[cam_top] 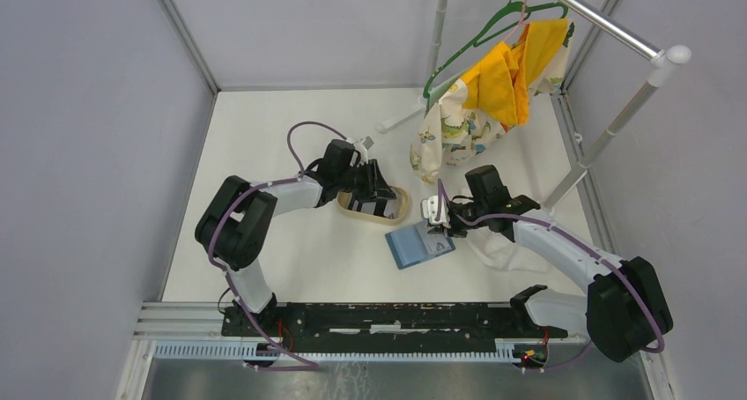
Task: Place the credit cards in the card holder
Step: Pick up the credit card from the storage box.
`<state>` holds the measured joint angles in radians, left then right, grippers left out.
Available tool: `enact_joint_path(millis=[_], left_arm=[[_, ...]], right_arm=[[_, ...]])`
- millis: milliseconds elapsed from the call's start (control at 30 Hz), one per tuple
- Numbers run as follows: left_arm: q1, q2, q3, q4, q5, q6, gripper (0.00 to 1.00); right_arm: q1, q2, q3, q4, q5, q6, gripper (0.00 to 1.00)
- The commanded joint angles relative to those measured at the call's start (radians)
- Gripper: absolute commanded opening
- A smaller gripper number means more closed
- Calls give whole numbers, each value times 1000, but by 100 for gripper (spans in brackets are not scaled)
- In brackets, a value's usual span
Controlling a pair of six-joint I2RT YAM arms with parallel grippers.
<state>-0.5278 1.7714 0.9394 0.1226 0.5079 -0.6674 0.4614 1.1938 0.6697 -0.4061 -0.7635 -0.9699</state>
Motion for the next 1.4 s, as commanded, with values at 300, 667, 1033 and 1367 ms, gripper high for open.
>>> enact_joint_path(millis=[300,667,1033,1367], left_arm=[[-4,10,1,37,4,-30,39],[-14,26,17,17,1,-14,39],[-41,58,65,-44,-63,8,41],[-48,106,98,-40,-37,10,40]], right_arm=[[-6,-20,25,8,-27,-10,25],[-8,-17,25,7,-26,-11,25],[-8,-20,25,7,-26,-12,25],[-8,-23,25,6,-27,-15,25]])
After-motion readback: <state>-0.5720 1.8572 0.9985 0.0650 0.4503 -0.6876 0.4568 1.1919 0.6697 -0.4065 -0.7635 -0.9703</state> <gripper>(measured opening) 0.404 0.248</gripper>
